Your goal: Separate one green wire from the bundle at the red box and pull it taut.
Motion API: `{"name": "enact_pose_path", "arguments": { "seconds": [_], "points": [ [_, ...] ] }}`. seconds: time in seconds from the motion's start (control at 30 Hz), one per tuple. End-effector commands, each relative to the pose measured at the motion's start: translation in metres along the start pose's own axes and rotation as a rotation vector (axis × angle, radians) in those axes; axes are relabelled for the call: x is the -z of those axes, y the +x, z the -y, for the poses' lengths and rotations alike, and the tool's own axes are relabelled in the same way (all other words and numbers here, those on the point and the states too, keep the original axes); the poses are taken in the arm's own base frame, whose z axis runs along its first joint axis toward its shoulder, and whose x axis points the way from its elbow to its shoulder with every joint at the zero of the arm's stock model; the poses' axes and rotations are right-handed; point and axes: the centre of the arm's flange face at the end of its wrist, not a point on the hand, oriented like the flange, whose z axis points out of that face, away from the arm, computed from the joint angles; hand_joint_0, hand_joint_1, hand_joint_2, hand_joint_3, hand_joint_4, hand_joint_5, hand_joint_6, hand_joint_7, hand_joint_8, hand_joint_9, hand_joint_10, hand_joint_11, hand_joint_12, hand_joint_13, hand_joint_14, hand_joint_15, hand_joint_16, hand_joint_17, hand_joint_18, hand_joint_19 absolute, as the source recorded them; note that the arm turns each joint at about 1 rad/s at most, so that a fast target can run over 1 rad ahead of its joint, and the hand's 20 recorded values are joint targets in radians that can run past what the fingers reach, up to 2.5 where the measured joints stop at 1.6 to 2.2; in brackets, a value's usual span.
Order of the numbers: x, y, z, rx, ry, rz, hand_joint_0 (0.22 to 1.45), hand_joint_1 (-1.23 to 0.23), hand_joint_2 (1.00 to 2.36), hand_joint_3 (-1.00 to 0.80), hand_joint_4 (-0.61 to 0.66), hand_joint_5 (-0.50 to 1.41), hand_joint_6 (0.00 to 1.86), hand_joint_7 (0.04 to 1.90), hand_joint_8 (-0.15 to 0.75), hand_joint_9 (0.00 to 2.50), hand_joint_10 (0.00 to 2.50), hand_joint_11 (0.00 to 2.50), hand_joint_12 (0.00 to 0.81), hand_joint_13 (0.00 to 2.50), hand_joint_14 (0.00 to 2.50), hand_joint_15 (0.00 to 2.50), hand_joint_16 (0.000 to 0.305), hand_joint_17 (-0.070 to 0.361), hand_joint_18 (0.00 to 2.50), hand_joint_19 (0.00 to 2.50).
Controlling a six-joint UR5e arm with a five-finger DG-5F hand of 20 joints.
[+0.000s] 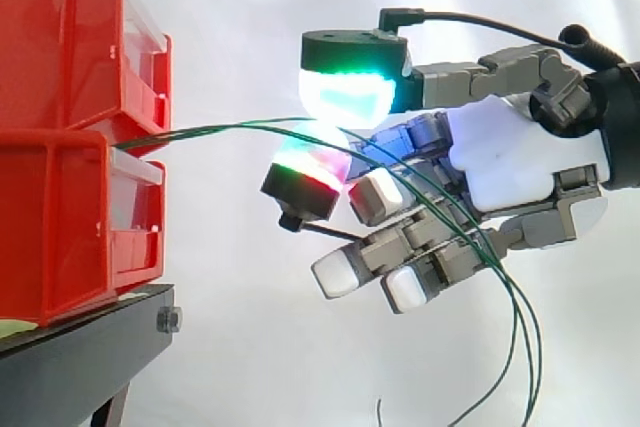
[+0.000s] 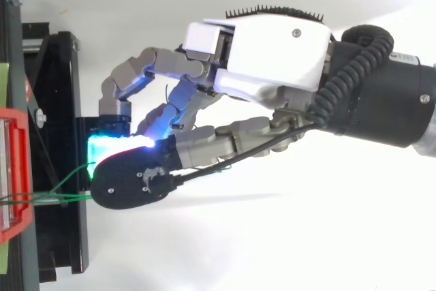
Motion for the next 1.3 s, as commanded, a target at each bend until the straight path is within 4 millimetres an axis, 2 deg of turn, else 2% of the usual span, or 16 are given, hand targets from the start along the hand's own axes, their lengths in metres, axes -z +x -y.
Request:
{"name": "enact_pose_path", "arguments": {
  "seconds": [0.0, 0.2, 0.37, 0.57, 0.63, 0.8, 0.83, 0.9, 0.97, 1.0, 1.07, 1.1, 1.17, 1.27],
  "points": [
    [0.0, 0.0, 0.0, 0.0, 0.001, 0.0, 0.58, -0.73, 1.02, -0.1, 0.02, -0.13, 0.92, 0.98, 0.284, 1.16, 0.02, 0.75, 0.343, 0.81, 0.02, 0.46, 0.057, 0.129, 0.78, 0.65],
    [0.004, -0.003, -0.001, 0.007, 0.02, 0.002, 0.59, -0.74, 1.02, -0.06, 0.01, -0.12, 0.92, 1.01, 0.286, 1.16, 0.02, 0.74, 0.347, 0.8, 0.02, 0.46, 0.059, 0.132, 0.78, 0.64],
    [0.018, -0.008, -0.015, 0.054, 0.054, 0.002, 0.58, -0.74, 1.02, -0.03, 0.02, -0.11, 0.93, 1.03, 0.291, 1.14, 0.03, 0.73, 0.358, 0.81, 0.02, 0.46, 0.06, 0.136, 0.8, 0.63],
    [0.022, -0.009, -0.018, 0.093, 0.067, 0.004, 0.59, -0.73, 1.02, -0.03, 0.01, -0.11, 0.93, 1.03, 0.298, 1.13, 0.02, 0.72, 0.361, 0.81, 0.02, 0.46, 0.061, 0.136, 0.79, 0.63],
    [0.022, -0.01, -0.014, 0.098, 0.072, 0.003, 0.59, -0.73, 1.02, -0.03, 0.02, -0.11, 0.93, 1.03, 0.299, 1.13, 0.02, 0.73, 0.36, 0.81, 0.02, 0.46, 0.06, 0.136, 0.79, 0.63],
    [0.017, -0.01, 0.018, 0.082, 0.039, 0.021, 0.59, -0.73, 1.02, -0.04, 0.01, -0.11, 0.94, 1.0, 0.293, 1.13, 0.02, 0.82, 0.361, 0.81, 0.02, 0.46, 0.06, 0.135, 0.79, 0.62],
    [0.012, -0.009, 0.03, 0.068, -0.005, 0.026, 0.59, -0.72, 1.02, -0.04, 0.01, -0.12, 0.94, 1.0, 0.301, 1.15, 0.03, 1.04, 0.361, 0.8, 0.02, 0.48, 0.06, 0.134, 0.79, 0.62],
    [0.009, -0.007, 0.035, 0.055, -0.043, 0.026, 0.59, -0.72, 1.02, -0.04, 0.01, -0.12, 0.94, 1.0, 0.315, 1.12, 0.02, 1.3, 0.359, 0.8, 0.02, 0.53, 0.059, 0.133, 0.79, 0.62],
    [0.006, -0.004, 0.048, 0.037, -0.093, 0.024, 0.59, -0.72, 1.02, -0.04, 0.0, -0.12, 0.94, 0.99, 0.316, 1.05, 0.01, 1.33, 0.353, 0.79, 0.02, 0.52, 0.058, 0.13, 0.78, 0.61],
    [0.005, -0.003, 0.05, 0.033, -0.107, 0.024, 0.59, -0.72, 1.02, -0.04, 0.0, -0.12, 0.94, 0.99, 0.321, 1.04, 0.01, 1.32, 0.353, 0.78, 0.02, 0.52, 0.058, 0.13, 0.78, 0.61],
    [0.002, -0.001, 0.054, 0.023, -0.151, 0.024, 0.59, -0.72, 1.02, -0.04, -0.02, -0.12, 0.94, 0.99, 0.295, 0.79, 0.02, 0.9, 0.347, 0.74, 0.02, 0.48, 0.057, 0.128, 0.77, 0.61],
    [0.001, -0.001, 0.053, 0.021, -0.164, 0.024, 0.59, -0.72, 1.02, -0.04, -0.02, -0.12, 0.94, 0.98, 0.292, 0.78, 0.02, 0.86, 0.346, 0.74, 0.02, 0.48, 0.057, 0.128, 0.77, 0.6],
    [-0.001, 0.0, 0.053, 0.016, -0.195, 0.027, 0.58, -0.72, 1.02, -0.04, -0.03, -0.12, 0.94, 0.97, 0.279, 0.63, 0.01, 0.54, 0.341, 0.72, 0.02, 0.44, 0.057, 0.127, 0.77, 0.6],
    [0.0, 0.002, 0.055, 0.025, -0.189, 0.028, 0.58, -0.72, 1.02, -0.03, -0.04, -0.12, 0.94, 0.96, 0.271, 0.55, 0.01, 0.37, 0.333, 0.7, 0.01, 0.39, 0.056, 0.127, 0.76, 0.59]
  ]
}}
